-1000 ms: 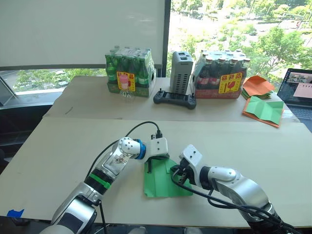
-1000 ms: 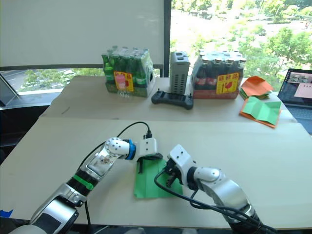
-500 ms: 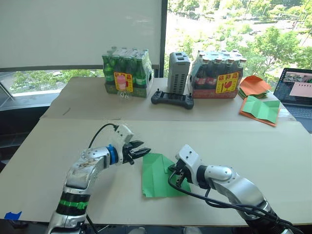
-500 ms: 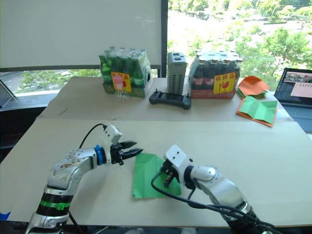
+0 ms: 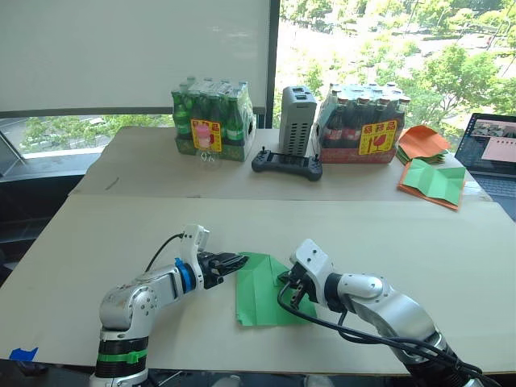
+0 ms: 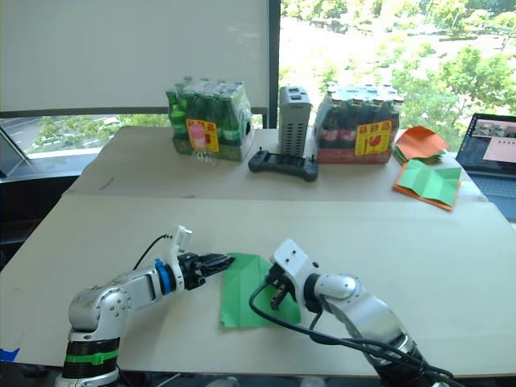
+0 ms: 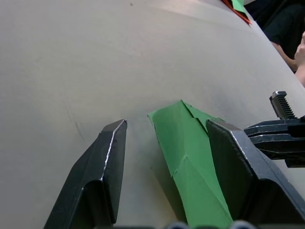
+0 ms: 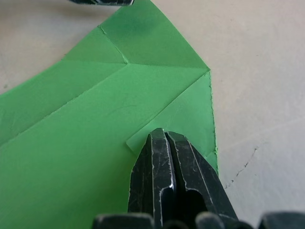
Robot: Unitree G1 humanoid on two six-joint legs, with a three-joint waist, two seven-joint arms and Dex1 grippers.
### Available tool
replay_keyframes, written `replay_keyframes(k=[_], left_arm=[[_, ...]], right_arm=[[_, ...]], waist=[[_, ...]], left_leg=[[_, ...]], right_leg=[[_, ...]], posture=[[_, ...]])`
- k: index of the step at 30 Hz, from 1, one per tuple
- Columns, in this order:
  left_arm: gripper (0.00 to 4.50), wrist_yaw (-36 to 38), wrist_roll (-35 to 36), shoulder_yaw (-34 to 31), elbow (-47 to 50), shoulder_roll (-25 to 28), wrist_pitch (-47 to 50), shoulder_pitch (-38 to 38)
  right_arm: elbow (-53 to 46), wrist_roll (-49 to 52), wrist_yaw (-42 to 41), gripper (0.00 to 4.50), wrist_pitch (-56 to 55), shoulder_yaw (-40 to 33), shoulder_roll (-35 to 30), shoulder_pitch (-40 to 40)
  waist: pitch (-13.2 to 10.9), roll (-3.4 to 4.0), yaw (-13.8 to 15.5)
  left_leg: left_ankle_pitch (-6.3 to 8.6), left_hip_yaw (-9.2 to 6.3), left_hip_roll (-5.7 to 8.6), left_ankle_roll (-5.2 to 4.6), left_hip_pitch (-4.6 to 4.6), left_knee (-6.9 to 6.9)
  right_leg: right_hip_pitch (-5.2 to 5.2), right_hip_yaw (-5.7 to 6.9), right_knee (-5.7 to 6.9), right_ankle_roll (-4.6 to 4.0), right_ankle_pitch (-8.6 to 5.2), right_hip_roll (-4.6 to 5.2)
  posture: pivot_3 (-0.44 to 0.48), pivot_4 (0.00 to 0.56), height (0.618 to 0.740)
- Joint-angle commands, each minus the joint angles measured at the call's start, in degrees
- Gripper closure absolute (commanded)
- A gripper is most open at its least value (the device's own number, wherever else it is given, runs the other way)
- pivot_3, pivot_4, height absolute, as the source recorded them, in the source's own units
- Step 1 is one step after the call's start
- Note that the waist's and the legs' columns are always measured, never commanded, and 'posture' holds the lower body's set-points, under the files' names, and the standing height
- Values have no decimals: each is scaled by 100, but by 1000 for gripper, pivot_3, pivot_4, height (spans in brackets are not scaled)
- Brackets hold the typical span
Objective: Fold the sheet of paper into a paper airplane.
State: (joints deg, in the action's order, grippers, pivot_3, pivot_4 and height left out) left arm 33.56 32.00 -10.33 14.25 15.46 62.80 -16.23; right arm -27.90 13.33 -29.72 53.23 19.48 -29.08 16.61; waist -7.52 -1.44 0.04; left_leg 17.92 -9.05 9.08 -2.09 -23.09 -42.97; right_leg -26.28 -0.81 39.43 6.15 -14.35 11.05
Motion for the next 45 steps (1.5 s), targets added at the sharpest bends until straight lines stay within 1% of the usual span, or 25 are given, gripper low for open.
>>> replay_keyframes(k=[1, 2, 5, 8, 11, 19, 24, 27, 32, 40, 45], left_arm=[[1693, -86, 280, -8, 301, 16, 52, -2], [1693, -110, 307, -4, 299, 27, 43, 4], [2476, -165, 446, -37, 294, 15, 19, 6], [3516, -212, 592, -16, 350, 38, 94, 1], [4480, -207, 580, 120, 314, 142, 34, 19], [4480, -148, 588, 305, 332, 295, -212, -102], [4480, 171, 636, 687, 686, 592, -412, -103], [4480, 300, 771, 789, 735, 608, -439, -29], [4480, 480, 566, 1246, 590, 772, -654, 72], [4480, 611, 259, 1741, 240, 824, -986, -172], [4480, 834, -251, 2295, 36, 1080, -1341, -225]], right_arm=[[20, -21, 23, 4500, 124, 56, 15, -81], [17, -21, 25, 4500, 128, 56, 16, -80], [0, -13, 33, 4500, 141, 35, 33, -85], [-8, -20, 34, 4500, 154, 34, 36, -91], [-10, -23, 36, 4500, 159, 33, 50, -82], [7, -21, 59, 4500, 164, 11, 85, -64], [-19, -3, 90, 4500, 199, -10, 116, -77], [-19, 5, 104, 4500, 226, -28, 148, -60], [-66, 31, 137, 4500, 288, -81, 188, -52], [-183, 77, 200, 4500, 390, -190, 192, -88], [-163, 164, 293, 4500, 396, -432, 354, 54]], waist=[[0, 0, 7], [0, 0, 10], [0, 0, 11], [0, 0, 16], [0, 0, 16], [0, 0, 30], [0, 0, 35], [0, 1, 40], [-1, 1, 46], [-1, 2, 67], [-3, 3, 64]], left_leg=[[0, 0, 0, 0, 0, 0], [0, 0, 0, 0, 0, 0], [0, 1, 0, 0, 0, 0], [0, 1, 0, 0, 0, 0], [0, 1, 0, 0, 0, 0], [0, 1, 0, 0, -1, 1], [0, 1, 0, 0, -3, 1], [1, 1, 0, 0, -2, 1], [0, 2, -1, 0, -1, 4], [1, 1, 0, -1, -5, 4], [1, 2, 0, -1, -6, 5]], right_leg=[[0, 0, 0, 0, 0, 0], [0, 0, 0, 0, 0, 0], [0, 0, 0, 0, 0, 0], [0, 0, -1, 0, 0, 0], [0, -1, -1, 0, 0, 0], [-1, -1, -1, 0, 0, 0], [-2, -1, -2, 0, 0, 0], [-1, -1, -3, 0, 0, 0], [-3, -2, -3, -1, -1, -1], [-3, -1, -7, -1, -1, 0], [-4, -2, -9, -1, -1, 0]], posture=[[0, 150, 675], [0, 150, 675], [0, 150, 675], [0, 150, 675], [0, 150, 675], [0, 150, 675], [0, 150, 675], [0, 150, 675], [0, 150, 675], [0, 150, 675], [0, 150, 675]])
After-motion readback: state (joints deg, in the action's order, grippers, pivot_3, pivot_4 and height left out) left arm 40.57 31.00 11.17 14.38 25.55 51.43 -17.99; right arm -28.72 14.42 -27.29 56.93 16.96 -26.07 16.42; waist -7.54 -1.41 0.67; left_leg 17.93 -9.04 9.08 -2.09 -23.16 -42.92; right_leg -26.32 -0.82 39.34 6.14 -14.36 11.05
